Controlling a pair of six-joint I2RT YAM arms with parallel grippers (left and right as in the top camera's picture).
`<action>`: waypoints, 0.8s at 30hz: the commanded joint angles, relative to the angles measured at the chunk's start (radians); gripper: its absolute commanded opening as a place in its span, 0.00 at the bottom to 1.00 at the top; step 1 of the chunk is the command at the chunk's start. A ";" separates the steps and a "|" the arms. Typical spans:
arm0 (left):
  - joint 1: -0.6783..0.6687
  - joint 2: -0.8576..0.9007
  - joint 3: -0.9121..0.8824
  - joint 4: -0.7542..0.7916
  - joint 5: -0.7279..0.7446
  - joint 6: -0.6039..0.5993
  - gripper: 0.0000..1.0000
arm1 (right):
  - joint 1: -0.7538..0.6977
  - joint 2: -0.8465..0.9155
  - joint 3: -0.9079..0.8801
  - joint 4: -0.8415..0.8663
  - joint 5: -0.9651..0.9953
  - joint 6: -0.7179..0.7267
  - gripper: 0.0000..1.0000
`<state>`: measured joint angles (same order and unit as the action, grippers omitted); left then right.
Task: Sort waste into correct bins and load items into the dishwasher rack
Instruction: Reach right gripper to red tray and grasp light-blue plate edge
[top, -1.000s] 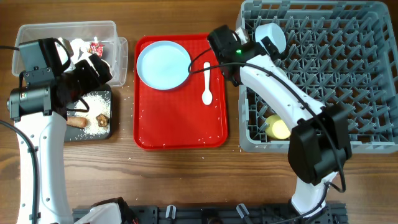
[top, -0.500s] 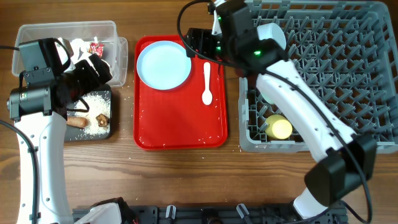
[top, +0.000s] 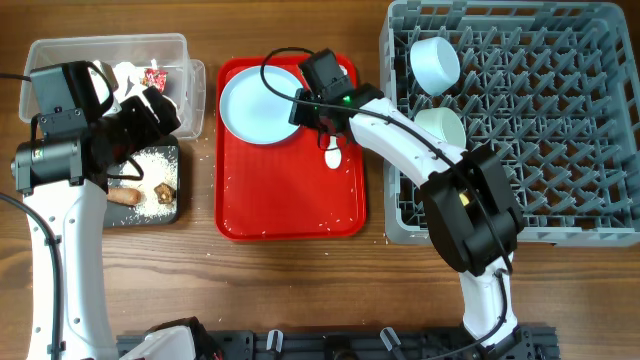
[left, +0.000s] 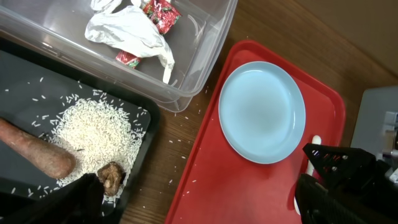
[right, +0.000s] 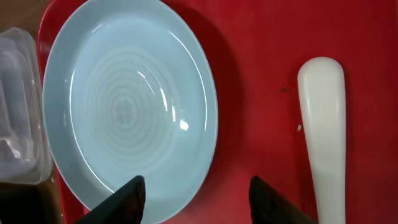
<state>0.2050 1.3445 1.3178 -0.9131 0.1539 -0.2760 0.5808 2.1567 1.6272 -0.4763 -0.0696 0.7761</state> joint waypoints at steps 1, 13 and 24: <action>0.003 -0.003 0.018 0.002 0.001 -0.001 1.00 | -0.002 0.068 0.002 0.023 0.010 0.107 0.49; 0.003 -0.003 0.018 0.002 0.001 -0.001 1.00 | -0.006 0.142 0.002 0.102 -0.068 0.152 0.21; 0.003 -0.003 0.018 0.002 0.001 -0.001 1.00 | -0.090 0.106 0.039 0.068 -0.203 0.037 0.05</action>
<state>0.2050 1.3445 1.3178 -0.9131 0.1539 -0.2760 0.5388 2.2723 1.6341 -0.4038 -0.2039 0.8871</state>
